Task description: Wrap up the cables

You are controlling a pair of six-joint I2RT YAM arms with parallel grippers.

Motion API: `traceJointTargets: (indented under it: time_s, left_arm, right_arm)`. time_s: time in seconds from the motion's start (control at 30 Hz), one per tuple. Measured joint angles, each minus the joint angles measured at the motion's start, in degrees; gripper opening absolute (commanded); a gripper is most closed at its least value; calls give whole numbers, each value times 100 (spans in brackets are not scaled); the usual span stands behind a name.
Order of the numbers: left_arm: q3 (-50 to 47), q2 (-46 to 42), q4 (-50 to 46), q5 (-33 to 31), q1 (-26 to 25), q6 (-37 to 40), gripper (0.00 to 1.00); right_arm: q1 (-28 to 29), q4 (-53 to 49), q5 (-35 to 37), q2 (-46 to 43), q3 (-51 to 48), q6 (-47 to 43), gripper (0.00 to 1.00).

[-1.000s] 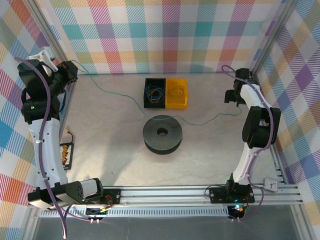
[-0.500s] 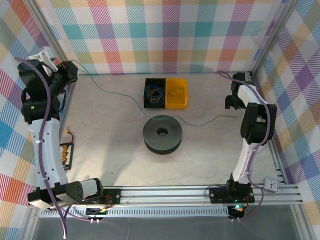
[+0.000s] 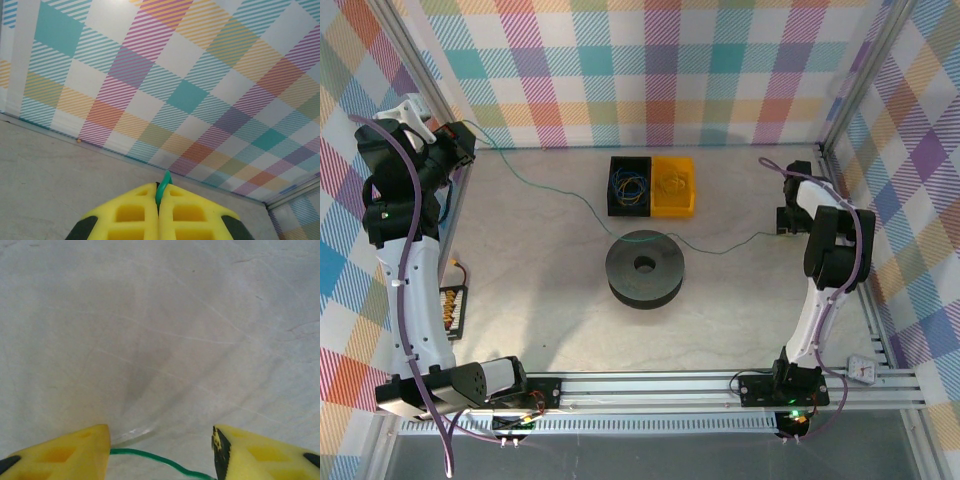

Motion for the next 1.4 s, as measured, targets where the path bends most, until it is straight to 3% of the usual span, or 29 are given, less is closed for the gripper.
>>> traceJointTargets:
  time_s: [0.2, 0.6, 0.87, 0.97, 1.17, 1.4]
  left_arm:
    - [-2, 0, -2, 0, 0, 4, 0]
    - [-13, 0, -4, 0, 0, 87, 0]
    - [-13, -31, -103, -271, 2, 186, 0]
    - [-13, -101, -214, -511, 79, 264, 0]
    - [-13, -186, -337, -752, 640, 251, 0]
    - [-101, -188, -339, -686, 1235, 28, 0]
  right_arm:
    - [-42, 46, 111, -13, -31, -28, 37]
    - [-122, 146, 184, -17, 87, -105, 0]
    - [-238, 350, -48, -448, 42, 17, 0]
    - [-496, 706, -479, -929, -221, 321, 0]
    - [-1596, 1714, -1893, -2037, -1226, 1519, 0]
    - [-2511, 3064, -3676, -2391, -2190, 3171, 0]
